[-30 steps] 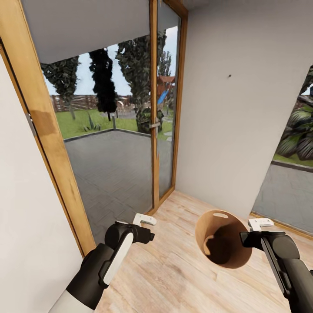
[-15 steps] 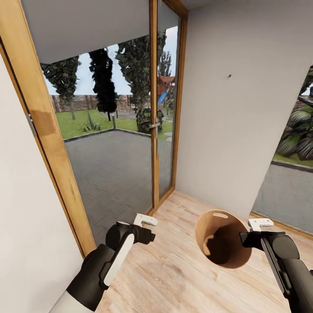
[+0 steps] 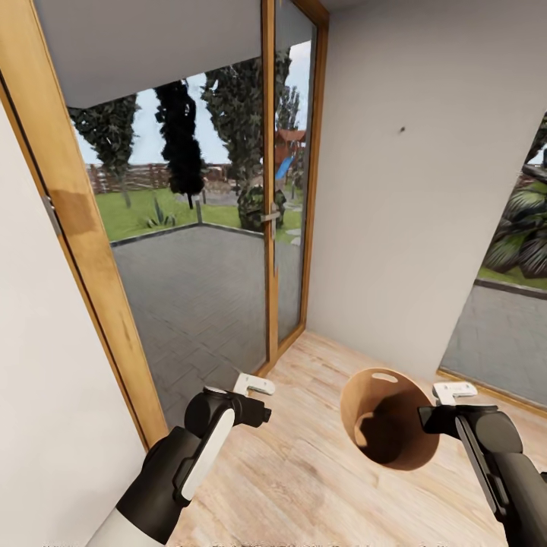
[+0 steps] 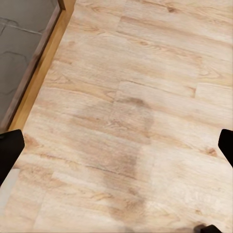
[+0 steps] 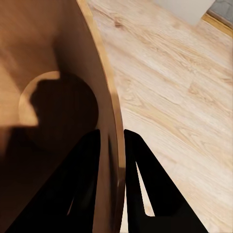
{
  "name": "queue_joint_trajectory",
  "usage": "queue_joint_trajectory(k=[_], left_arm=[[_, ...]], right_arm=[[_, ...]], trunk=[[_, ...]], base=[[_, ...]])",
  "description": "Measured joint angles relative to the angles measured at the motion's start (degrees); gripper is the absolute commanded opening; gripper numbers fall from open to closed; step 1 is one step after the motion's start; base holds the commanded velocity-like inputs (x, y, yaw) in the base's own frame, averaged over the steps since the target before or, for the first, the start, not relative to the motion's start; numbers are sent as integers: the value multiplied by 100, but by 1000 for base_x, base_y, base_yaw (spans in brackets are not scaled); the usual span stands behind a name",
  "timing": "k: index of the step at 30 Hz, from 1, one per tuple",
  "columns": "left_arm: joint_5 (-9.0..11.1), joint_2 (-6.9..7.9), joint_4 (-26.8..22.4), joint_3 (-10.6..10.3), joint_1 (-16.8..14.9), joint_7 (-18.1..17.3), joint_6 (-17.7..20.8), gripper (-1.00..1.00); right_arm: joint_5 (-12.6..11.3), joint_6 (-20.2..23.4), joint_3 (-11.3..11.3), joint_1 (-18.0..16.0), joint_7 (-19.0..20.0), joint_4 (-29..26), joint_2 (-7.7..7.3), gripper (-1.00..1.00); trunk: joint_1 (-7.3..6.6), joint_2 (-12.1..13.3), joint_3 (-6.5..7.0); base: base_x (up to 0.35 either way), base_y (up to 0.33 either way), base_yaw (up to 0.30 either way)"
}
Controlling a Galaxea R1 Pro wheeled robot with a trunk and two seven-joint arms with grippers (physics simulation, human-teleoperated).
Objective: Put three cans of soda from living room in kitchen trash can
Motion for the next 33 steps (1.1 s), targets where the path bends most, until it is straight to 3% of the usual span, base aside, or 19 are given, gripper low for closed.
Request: queue_joint_trajectory(k=[6,15,33], left_arm=[[0,1,-9,0,0,0,0,100],[-1,0,-12,-32,0,0,0,100],[-1,4,-8,-35,0,0,0,100]], right_arm=[[10,-1,-2,0,0,17,-3,-100],[11,0,-4,0,1,20,-2,-100],[21,-1,-5,-1,0,21,-4,-100]], trunk=[[0,0,-53],[197,-360,-283],[592,-1082,-616]], base=[[0,0,0],[0,0,0],[0,0,0]])
